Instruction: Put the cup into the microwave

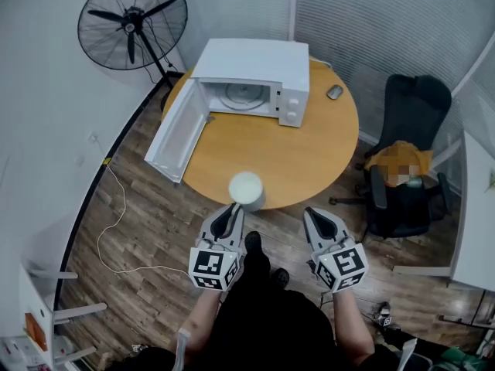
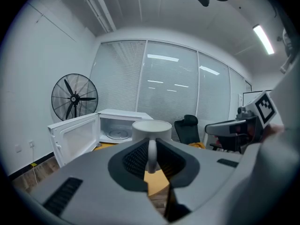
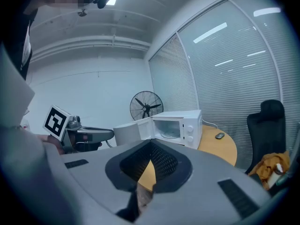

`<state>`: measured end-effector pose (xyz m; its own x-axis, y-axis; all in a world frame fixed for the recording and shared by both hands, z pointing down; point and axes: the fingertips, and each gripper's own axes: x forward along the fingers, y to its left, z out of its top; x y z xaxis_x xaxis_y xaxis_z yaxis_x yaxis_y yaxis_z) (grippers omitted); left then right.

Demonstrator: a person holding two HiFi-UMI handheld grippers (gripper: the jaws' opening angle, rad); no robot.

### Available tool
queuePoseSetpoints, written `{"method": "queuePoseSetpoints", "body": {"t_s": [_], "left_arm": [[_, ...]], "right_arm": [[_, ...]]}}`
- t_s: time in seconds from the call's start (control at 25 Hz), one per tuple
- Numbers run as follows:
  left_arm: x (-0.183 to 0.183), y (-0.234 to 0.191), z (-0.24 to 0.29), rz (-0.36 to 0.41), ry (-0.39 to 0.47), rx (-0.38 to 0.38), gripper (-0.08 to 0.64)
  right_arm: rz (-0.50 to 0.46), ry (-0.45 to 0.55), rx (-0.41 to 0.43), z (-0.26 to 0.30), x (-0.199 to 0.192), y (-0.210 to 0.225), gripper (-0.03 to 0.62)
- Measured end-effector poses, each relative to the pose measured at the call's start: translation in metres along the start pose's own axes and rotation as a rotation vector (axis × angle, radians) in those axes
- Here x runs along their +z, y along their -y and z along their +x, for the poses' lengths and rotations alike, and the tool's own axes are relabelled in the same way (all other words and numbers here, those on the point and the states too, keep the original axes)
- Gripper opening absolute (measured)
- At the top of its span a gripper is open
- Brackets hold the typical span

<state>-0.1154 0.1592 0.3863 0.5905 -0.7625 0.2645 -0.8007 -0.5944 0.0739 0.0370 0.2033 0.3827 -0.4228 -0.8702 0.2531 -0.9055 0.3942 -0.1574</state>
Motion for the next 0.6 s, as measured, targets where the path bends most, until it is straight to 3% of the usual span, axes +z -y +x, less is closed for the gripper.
{"method": "queuePoseSetpoints", "body": {"t_s": [0.6], "left_arm": [[0.03,-0.084,0.098,0.009,0.006,-0.039,0.041]], "right_arm": [[-0.013,-0.01,-0.05,0.102,0.043,0.038,0.009]]}}
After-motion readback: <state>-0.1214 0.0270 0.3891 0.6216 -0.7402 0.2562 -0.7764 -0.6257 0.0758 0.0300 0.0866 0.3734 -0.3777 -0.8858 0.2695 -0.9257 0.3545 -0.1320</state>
